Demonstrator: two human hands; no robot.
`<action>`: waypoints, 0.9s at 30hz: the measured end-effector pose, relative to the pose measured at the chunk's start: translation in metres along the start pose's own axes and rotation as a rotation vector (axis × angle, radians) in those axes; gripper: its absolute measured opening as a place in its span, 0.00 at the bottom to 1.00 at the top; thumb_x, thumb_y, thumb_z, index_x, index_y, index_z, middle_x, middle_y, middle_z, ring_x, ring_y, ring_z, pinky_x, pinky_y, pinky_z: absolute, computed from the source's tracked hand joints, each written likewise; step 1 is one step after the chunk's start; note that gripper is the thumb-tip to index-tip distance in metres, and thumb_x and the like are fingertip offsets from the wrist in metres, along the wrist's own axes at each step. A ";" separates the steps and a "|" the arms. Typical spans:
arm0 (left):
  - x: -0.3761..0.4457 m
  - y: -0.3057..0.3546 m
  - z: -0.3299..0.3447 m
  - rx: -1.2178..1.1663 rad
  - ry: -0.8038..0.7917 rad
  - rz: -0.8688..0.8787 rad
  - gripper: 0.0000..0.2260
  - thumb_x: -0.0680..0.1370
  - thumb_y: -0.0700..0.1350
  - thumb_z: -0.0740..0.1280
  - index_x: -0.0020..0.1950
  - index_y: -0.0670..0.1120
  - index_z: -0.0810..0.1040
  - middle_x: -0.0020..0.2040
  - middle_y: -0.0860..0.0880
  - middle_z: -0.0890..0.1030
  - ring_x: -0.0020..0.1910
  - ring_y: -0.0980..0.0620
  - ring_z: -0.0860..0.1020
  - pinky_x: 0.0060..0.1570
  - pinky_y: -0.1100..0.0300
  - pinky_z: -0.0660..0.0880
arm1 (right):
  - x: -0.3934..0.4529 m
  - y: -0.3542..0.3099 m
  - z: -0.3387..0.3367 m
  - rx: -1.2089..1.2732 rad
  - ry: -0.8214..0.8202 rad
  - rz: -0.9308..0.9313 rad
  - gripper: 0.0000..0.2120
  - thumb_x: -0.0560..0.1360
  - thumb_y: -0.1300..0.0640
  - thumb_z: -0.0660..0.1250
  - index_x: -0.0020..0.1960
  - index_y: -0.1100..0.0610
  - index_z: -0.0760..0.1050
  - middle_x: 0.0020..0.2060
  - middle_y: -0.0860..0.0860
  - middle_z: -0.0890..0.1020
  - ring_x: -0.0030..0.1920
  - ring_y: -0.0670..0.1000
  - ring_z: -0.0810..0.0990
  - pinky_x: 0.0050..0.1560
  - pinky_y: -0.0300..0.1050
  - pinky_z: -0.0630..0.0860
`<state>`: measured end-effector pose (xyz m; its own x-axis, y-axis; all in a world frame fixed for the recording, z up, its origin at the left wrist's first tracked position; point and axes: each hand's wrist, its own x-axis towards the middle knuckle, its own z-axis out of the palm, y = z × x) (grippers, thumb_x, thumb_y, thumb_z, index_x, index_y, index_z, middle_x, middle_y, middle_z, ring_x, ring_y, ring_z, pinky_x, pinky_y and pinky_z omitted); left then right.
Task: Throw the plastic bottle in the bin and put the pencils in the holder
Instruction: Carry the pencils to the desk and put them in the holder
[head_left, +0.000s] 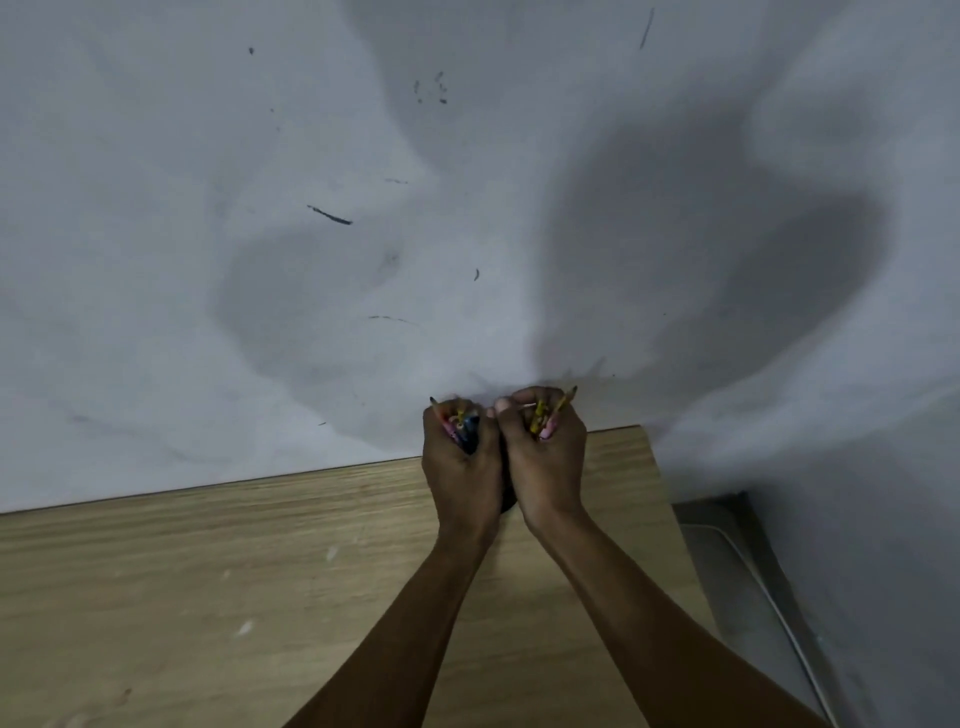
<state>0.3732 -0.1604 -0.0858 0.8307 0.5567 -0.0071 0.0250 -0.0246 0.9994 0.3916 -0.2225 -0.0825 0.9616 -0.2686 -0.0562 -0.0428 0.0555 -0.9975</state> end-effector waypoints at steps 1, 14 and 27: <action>-0.001 0.000 -0.001 0.015 -0.006 0.008 0.05 0.76 0.40 0.67 0.51 0.44 0.75 0.43 0.47 0.81 0.42 0.52 0.80 0.44 0.58 0.77 | -0.001 -0.001 -0.001 -0.004 0.003 0.009 0.06 0.71 0.62 0.72 0.44 0.54 0.76 0.38 0.50 0.82 0.40 0.46 0.83 0.42 0.39 0.79; -0.002 0.006 -0.018 0.184 -0.019 0.098 0.05 0.78 0.44 0.64 0.53 0.48 0.75 0.46 0.50 0.80 0.46 0.55 0.79 0.46 0.57 0.77 | 0.002 -0.012 -0.007 0.107 -0.078 0.059 0.02 0.76 0.57 0.67 0.46 0.55 0.77 0.39 0.47 0.81 0.40 0.41 0.79 0.41 0.32 0.74; -0.006 0.007 -0.034 0.149 -0.122 -0.073 0.14 0.81 0.50 0.60 0.58 0.44 0.80 0.53 0.45 0.83 0.53 0.49 0.80 0.51 0.55 0.77 | -0.001 -0.010 -0.017 -0.026 -0.048 0.062 0.06 0.76 0.50 0.67 0.50 0.51 0.75 0.41 0.45 0.80 0.41 0.44 0.80 0.41 0.43 0.78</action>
<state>0.3498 -0.1360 -0.0772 0.8847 0.4569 -0.0925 0.1622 -0.1155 0.9800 0.3865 -0.2395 -0.0727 0.9687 -0.2193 -0.1161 -0.1087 0.0457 -0.9930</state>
